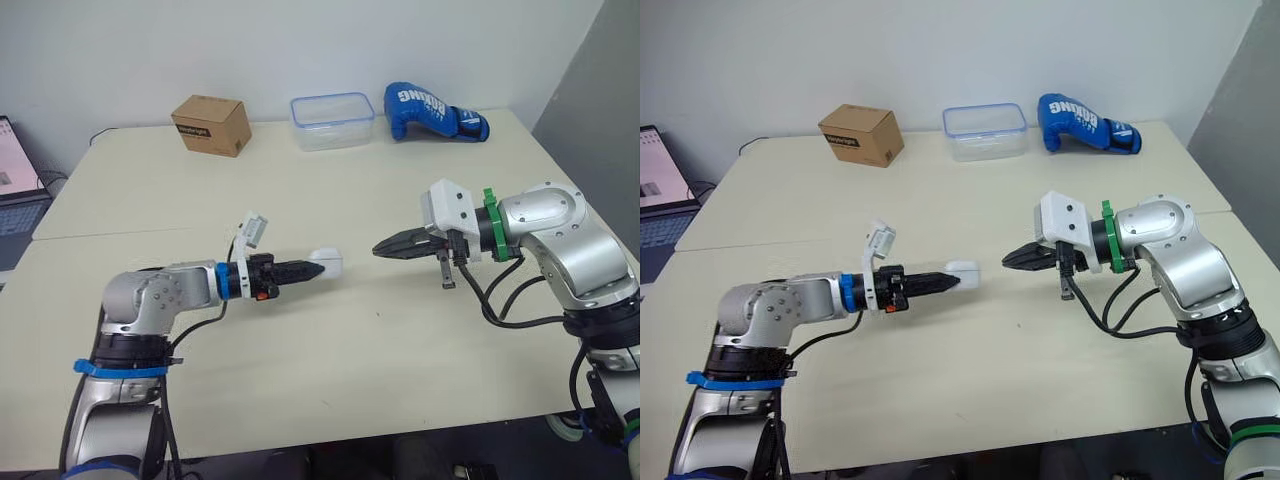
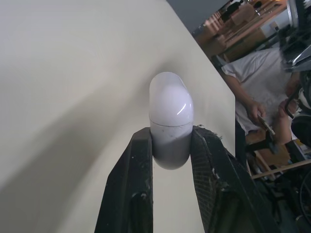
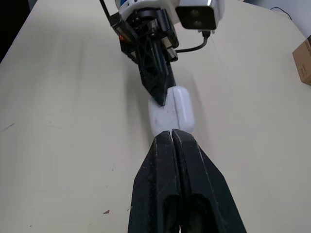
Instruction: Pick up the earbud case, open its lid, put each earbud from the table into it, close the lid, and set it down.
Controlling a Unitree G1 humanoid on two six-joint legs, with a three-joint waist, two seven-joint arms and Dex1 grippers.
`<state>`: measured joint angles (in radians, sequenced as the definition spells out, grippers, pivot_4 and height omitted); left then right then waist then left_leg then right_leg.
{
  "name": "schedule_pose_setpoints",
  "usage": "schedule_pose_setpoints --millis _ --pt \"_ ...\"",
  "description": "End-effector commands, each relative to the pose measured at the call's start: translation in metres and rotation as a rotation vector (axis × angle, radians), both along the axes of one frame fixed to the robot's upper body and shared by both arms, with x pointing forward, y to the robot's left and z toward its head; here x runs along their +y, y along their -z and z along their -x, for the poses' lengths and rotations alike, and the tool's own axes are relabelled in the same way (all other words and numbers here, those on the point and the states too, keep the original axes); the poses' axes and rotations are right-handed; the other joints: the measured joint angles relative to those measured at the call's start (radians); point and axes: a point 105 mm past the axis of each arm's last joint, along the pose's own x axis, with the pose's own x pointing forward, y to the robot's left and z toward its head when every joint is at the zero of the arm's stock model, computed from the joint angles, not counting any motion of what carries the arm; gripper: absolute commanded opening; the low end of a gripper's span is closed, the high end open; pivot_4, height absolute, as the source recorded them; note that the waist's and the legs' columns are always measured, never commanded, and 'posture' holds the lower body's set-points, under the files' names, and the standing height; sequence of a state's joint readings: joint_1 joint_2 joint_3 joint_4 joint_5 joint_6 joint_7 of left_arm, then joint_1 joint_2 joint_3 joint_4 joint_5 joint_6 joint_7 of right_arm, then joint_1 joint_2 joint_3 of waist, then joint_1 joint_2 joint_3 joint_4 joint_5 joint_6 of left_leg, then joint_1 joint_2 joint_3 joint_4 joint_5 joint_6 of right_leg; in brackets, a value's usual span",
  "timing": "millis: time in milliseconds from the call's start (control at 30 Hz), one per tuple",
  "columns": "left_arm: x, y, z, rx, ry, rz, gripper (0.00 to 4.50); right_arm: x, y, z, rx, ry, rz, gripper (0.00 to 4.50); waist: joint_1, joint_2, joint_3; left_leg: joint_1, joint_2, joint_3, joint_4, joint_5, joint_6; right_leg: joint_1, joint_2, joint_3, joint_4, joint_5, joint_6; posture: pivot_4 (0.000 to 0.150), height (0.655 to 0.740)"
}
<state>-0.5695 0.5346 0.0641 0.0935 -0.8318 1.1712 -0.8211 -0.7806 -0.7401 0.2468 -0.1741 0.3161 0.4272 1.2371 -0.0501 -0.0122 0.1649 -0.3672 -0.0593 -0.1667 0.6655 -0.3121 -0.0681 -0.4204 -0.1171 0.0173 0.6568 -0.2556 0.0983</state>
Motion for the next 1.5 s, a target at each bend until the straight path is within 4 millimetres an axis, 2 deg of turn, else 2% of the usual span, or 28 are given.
schedule_pose_setpoints --millis 33,267,533,833,900,1067,1300,1500 --pt "0.000 0.008 -0.010 0.004 -0.028 -0.029 0.71 -0.001 -0.006 0.001 -0.029 0.016 -0.020 0.03 0.002 0.000 0.000 0.000 0.000 0.000 0.000 0.000 0.000 0.000 0.000 0.000 0.000 0.000 0.000 0.150 0.7307" --pt "-0.005 0.029 -0.027 0.030 -0.058 -0.088 0.71 -0.005 0.007 -0.002 0.005 0.055 0.007 0.03 0.007 0.000 0.000 0.000 0.000 0.000 0.000 0.000 0.000 0.000 0.000 0.000 0.000 0.000 0.000 0.150 0.7307" --pt "-0.001 0.038 -0.029 0.044 -0.050 -0.139 0.71 -0.015 0.023 -0.012 0.013 0.129 0.058 0.03 0.013 0.000 0.000 0.000 0.000 0.000 0.001 0.000 0.000 0.000 0.000 0.000 0.001 0.000 0.000 0.150 0.7307" --pt "0.005 0.040 -0.029 0.056 -0.070 -0.141 0.71 -0.019 0.027 -0.016 0.020 0.151 0.072 0.03 0.013 0.000 0.000 0.000 0.000 0.000 0.001 0.000 0.000 0.000 0.000 0.000 0.001 0.000 0.000 0.150 0.7307" --pt "0.007 0.039 -0.032 0.056 -0.088 -0.124 1.43 -0.020 0.028 -0.017 0.022 0.153 0.074 0.00 0.013 0.000 0.000 0.000 0.000 0.000 0.001 0.000 0.000 0.000 0.000 0.000 0.001 0.000 0.000 0.150 0.7307" --pt "0.021 0.042 -0.031 0.052 -0.119 -0.183 2.83 -0.020 0.029 -0.016 0.028 0.150 0.079 0.00 0.013 0.000 0.000 0.000 0.000 0.000 0.001 0.000 0.000 0.001 0.000 0.000 0.001 0.000 0.000 0.150 0.7307" --pt "0.062 0.036 -0.022 -0.023 -0.177 -0.279 2.83 -0.022 0.032 -0.014 0.038 0.147 0.080 0.00 -0.008 0.000 0.000 0.002 0.001 0.001 0.000 0.000 0.000 0.000 0.000 0.001 0.002 0.000 0.000 0.150 0.7307" --pt "0.092 0.024 0.003 -0.070 -0.228 -0.303 2.83 -0.021 0.034 0.000 0.083 0.173 0.009 0.00 -0.006 0.000 0.000 0.002 0.001 0.001 -0.001 0.000 0.000 0.000 0.000 0.001 0.001 0.000 0.000 0.150 0.7307"
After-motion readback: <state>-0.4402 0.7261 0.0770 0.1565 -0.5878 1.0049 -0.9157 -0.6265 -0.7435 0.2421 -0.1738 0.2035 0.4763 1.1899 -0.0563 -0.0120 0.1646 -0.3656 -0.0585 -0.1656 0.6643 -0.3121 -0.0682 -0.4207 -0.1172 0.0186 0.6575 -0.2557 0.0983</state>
